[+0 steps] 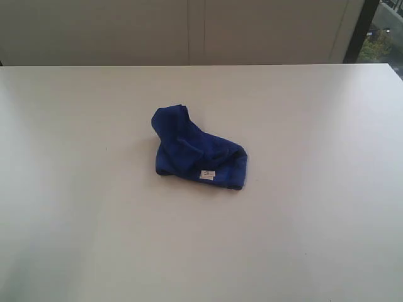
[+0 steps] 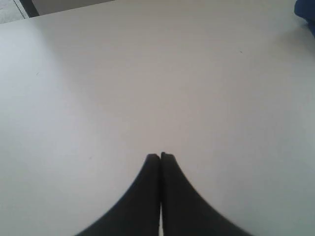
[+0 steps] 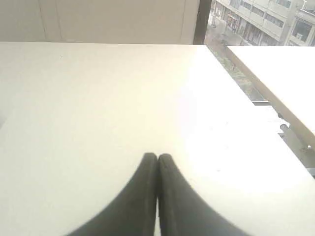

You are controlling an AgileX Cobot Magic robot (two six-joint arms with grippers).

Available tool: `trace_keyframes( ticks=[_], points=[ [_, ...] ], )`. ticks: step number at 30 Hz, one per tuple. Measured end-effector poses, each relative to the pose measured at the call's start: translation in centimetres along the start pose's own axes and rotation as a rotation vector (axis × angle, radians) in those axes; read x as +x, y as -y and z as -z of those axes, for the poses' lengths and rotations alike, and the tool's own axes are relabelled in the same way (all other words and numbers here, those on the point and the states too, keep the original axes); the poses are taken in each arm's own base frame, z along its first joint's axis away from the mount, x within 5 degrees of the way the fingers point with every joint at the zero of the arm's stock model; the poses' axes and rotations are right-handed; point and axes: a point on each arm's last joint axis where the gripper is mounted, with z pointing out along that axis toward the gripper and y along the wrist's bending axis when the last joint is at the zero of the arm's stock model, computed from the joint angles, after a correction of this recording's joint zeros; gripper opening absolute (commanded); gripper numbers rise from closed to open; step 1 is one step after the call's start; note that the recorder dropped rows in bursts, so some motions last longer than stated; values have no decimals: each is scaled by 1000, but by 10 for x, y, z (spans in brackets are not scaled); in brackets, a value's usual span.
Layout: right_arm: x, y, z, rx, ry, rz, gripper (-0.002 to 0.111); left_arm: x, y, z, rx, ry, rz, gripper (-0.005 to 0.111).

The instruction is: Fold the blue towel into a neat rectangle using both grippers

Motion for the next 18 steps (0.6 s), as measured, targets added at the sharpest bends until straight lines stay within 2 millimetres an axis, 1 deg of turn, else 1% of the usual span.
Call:
trace_keyframes(
  ticks=[12,15,18],
  points=[
    [0,0,0,0,5,0,0,0,0,0,0,0,0,0],
    [-5,0,0,0,53,0,0,0,0,0,0,0,0,0],
    [-15,0,1,0,170,0,0,0,0,0,0,0,0,0]
  ],
)
